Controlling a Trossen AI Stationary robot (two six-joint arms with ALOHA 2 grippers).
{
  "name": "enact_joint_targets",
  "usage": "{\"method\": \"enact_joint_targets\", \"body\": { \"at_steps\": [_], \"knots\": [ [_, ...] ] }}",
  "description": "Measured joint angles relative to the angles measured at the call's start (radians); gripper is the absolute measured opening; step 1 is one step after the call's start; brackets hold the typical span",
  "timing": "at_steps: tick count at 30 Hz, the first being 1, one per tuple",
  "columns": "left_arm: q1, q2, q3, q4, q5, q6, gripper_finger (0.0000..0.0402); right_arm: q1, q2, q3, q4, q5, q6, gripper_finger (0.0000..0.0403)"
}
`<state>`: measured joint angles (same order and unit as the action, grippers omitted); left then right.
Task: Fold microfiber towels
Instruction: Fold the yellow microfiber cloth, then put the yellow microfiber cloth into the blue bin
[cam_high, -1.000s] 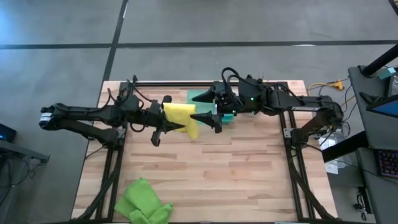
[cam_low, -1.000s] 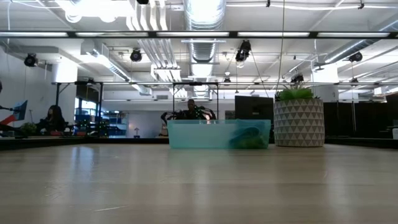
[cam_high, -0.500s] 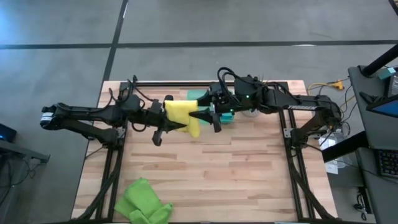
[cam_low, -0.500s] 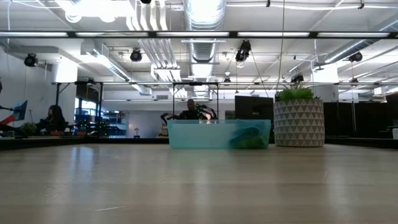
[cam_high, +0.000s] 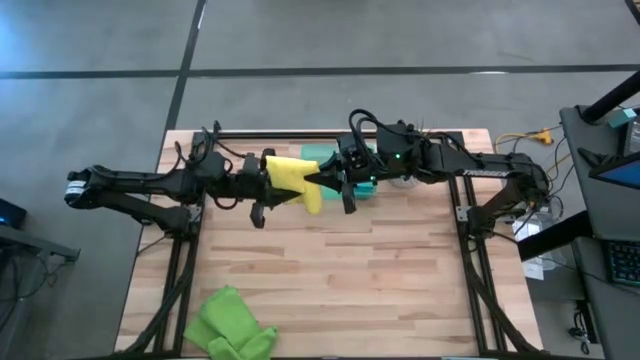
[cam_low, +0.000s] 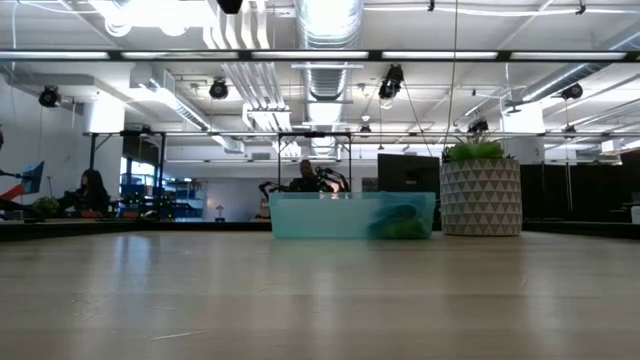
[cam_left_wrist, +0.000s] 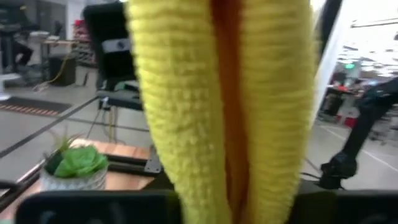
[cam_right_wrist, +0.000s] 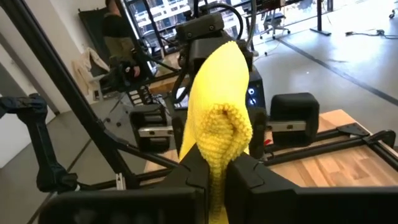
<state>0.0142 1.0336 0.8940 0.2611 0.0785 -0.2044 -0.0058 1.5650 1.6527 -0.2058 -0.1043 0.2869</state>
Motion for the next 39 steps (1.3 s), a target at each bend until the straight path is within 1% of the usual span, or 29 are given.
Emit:
{"method": "enact_joint_targets", "body": {
  "at_steps": [3, 7, 12, 15, 17, 19, 23, 29, 39],
  "knots": [
    [0.000, 0.000, 0.000, -0.022, -0.034, -0.045, 0.0111, 0.000, 0.000, 0.000, -0.006, 0.000, -0.007, 0.0015],
    [0.000, -0.015, -0.001, -0.034, -0.079, -0.115, 0.0191, -0.006, -0.004, 0.000, -0.060, 0.001, -0.008, 0.0014],
    [0.000, -0.073, -0.002, -0.085, -0.083, -0.152, 0.0291, -0.017, -0.011, -0.002, -0.152, 0.047, -0.022, 0.0014],
    [0.000, -0.119, -0.004, -0.119, -0.085, -0.157, 0.0336, -0.034, -0.014, -0.026, -0.159, 0.053, -0.023, 0.0013],
    [0.000, -0.143, -0.007, -0.119, -0.088, -0.157, 0.0355, -0.049, -0.014, -0.050, -0.154, 0.053, -0.014, 0.0013],
    [0.000, -0.169, -0.018, -0.124, -0.088, -0.158, 0.0366, -0.065, -0.012, -0.072, -0.155, 0.053, -0.006, 0.0013],
    [0.000, -0.203, -0.033, -0.122, -0.093, -0.158, 0.0371, -0.101, -0.011, -0.144, -0.114, 0.044, 0.023, 0.0012],
    [0.000, -0.215, -0.037, -0.148, -0.115, -0.159, 0.0372, -0.173, -0.012, -0.326, 0.095, -0.024, 0.123, 0.0012],
    [0.000, -0.185, -0.037, -0.148, -0.117, -0.159, 0.0372, -0.292, 0.009, -0.598, 0.377, -0.058, 0.272, 0.0012]
  ]
}}
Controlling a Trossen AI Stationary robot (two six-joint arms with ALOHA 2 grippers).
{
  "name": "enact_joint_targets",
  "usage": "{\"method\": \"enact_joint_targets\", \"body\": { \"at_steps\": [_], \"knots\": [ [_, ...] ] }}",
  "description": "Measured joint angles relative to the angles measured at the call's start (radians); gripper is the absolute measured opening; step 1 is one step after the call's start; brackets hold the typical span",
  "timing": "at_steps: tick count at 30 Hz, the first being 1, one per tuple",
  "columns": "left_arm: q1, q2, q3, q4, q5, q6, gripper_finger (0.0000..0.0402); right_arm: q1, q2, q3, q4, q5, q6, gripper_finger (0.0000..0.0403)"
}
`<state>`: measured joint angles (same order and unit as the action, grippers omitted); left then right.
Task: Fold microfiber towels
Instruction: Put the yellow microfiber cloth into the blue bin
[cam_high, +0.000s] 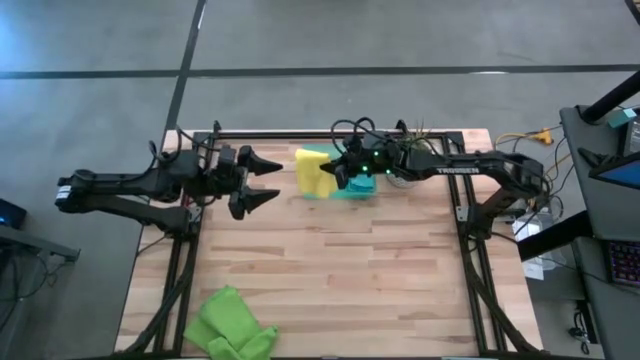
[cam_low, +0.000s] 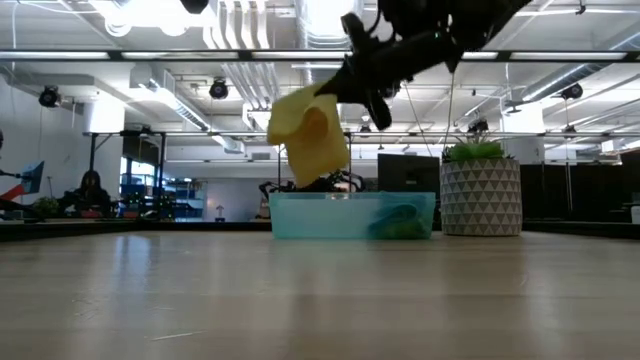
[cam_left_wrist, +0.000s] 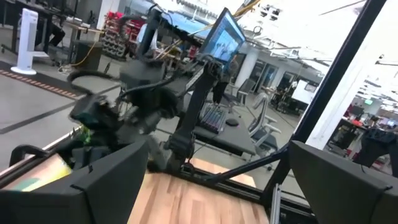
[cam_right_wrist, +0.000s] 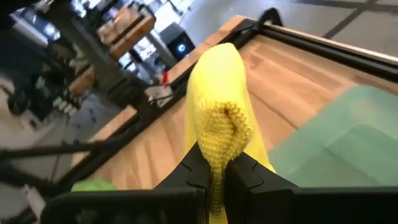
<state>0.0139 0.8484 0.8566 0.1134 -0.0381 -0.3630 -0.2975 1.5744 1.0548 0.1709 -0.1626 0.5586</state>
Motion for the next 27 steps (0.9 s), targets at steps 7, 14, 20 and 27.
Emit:
{"method": "enact_joint_targets", "body": {
  "at_steps": [7, 14, 20, 27],
  "knots": [
    [0.000, 0.022, 0.000, -0.002, -0.024, 0.000, 0.0372, -0.073, 0.082, -0.060, 0.184, -0.071, 0.122, 0.0012],
    [0.007, 0.028, 0.000, 0.001, -0.048, 0.000, 0.0372, -0.120, 0.224, 0.013, 0.184, -0.157, 0.202, 0.0012],
    [0.007, 0.020, 0.000, 0.002, -0.050, 0.000, 0.0372, -0.153, 0.278, 0.081, 0.043, -0.167, 0.204, 0.0012],
    [0.007, 0.020, 0.000, 0.001, -0.056, -0.001, 0.0372, -0.168, 0.289, 0.151, -0.150, -0.068, 0.113, 0.0012]
  ]
}}
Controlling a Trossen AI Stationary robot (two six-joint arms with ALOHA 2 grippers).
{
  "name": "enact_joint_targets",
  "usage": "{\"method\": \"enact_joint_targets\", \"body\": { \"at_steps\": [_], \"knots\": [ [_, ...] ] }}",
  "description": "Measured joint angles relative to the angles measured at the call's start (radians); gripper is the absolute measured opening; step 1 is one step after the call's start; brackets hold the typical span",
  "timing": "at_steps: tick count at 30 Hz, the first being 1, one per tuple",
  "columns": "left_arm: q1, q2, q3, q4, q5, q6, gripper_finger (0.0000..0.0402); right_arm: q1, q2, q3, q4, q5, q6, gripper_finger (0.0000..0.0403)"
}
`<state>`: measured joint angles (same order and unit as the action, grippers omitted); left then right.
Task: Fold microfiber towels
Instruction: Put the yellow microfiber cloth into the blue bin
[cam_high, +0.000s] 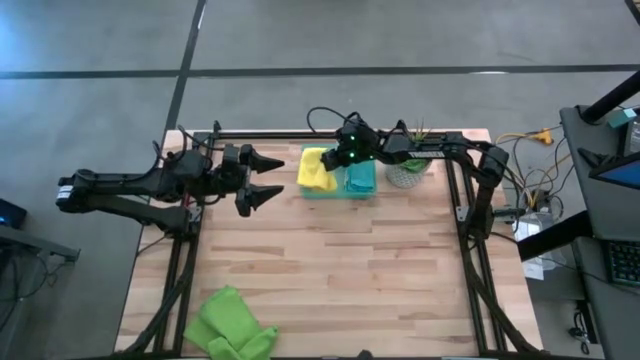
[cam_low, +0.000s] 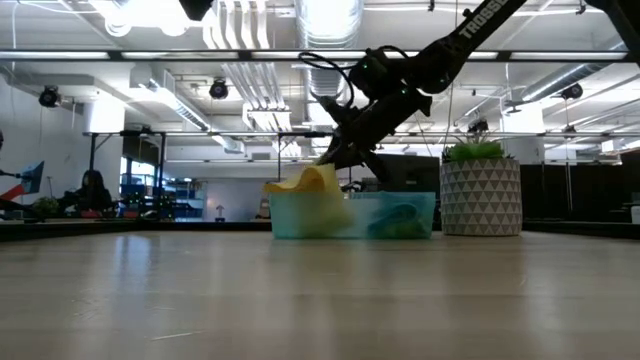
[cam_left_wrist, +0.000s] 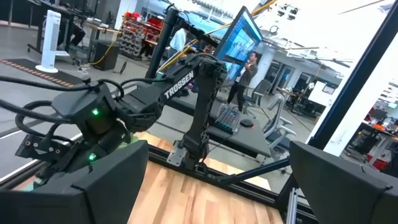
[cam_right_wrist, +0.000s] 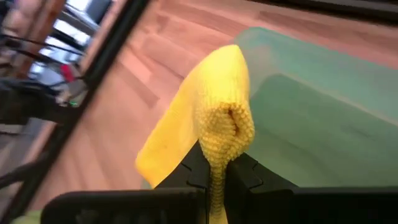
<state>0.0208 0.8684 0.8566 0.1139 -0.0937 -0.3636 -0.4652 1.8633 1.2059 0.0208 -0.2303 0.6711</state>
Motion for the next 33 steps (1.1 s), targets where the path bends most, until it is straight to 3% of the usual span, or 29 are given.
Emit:
{"method": "enact_joint_targets", "body": {
  "at_steps": [8, 26, 33],
  "knots": [
    [0.000, -0.001, 0.000, 0.000, -0.017, -0.023, 0.0372, -0.005, 0.001, 0.022, -0.143, 0.061, -0.078, 0.0012],
    [0.000, 0.013, 0.000, 0.000, -0.017, -0.051, 0.0372, -0.005, 0.001, 0.028, -0.203, 0.125, -0.107, 0.0014],
    [0.000, 0.015, 0.000, 0.002, -0.016, -0.054, 0.0372, -0.009, 0.001, 0.029, -0.250, 0.165, -0.123, 0.0080]
  ]
}}
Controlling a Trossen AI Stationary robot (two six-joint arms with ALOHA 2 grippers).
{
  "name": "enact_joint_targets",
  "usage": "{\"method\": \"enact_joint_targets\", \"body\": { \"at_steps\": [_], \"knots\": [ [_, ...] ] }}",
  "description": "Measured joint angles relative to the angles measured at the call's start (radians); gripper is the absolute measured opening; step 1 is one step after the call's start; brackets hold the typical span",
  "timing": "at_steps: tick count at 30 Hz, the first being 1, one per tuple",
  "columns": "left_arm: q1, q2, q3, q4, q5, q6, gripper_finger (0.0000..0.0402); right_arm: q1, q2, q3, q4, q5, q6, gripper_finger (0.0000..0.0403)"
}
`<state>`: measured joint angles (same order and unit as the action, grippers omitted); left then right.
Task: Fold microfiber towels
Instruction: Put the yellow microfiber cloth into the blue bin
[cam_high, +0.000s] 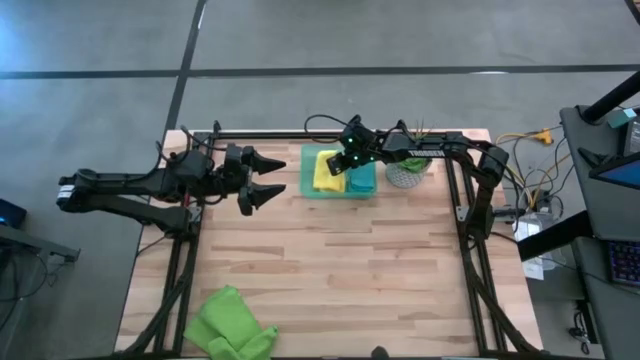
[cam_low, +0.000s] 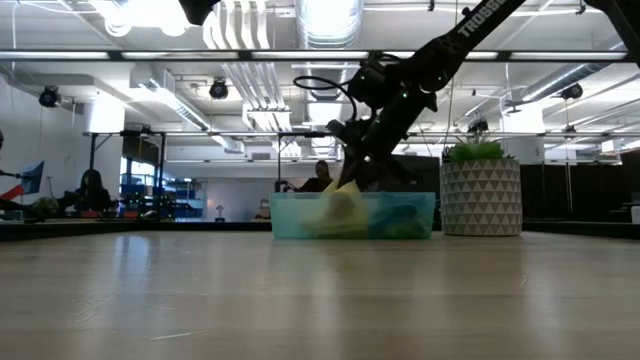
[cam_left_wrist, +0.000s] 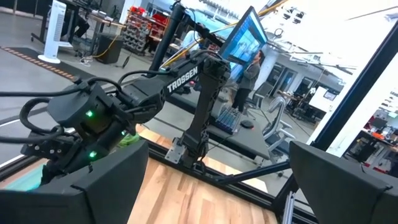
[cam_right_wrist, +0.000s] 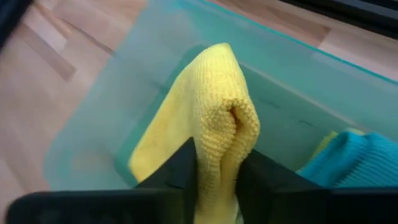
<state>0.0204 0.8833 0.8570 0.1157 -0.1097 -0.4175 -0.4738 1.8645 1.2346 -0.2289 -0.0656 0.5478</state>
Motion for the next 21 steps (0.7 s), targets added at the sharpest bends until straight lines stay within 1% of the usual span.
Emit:
{"method": "enact_joint_targets", "body": {
  "at_steps": [4, 8, 12, 16, 18, 21],
  "knots": [
    [0.000, 0.000, 0.000, 0.001, 0.004, -0.022, 0.0372, -0.005, 0.000, 0.000, -0.007, 0.018, -0.022, 0.0131],
    [0.000, 0.000, 0.000, 0.005, 0.008, -0.023, 0.0372, -0.004, 0.000, 0.023, -0.034, 0.024, -0.061, 0.0171],
    [0.000, 0.000, 0.000, 0.005, 0.011, -0.023, 0.0372, -0.004, 0.000, 0.084, -0.116, 0.085, -0.147, 0.0197],
    [0.000, 0.000, 0.000, 0.004, 0.022, -0.024, 0.0372, -0.007, 0.000, 0.150, -0.181, 0.094, -0.232, 0.0207],
    [0.000, 0.000, 0.000, 0.004, 0.023, -0.024, 0.0372, -0.007, 0.000, 0.172, -0.184, 0.060, -0.296, 0.0205],
    [0.000, 0.001, 0.000, 0.004, 0.024, -0.023, 0.0372, 0.001, 0.008, 0.200, -0.187, -0.071, -0.416, 0.0191]
  ]
}}
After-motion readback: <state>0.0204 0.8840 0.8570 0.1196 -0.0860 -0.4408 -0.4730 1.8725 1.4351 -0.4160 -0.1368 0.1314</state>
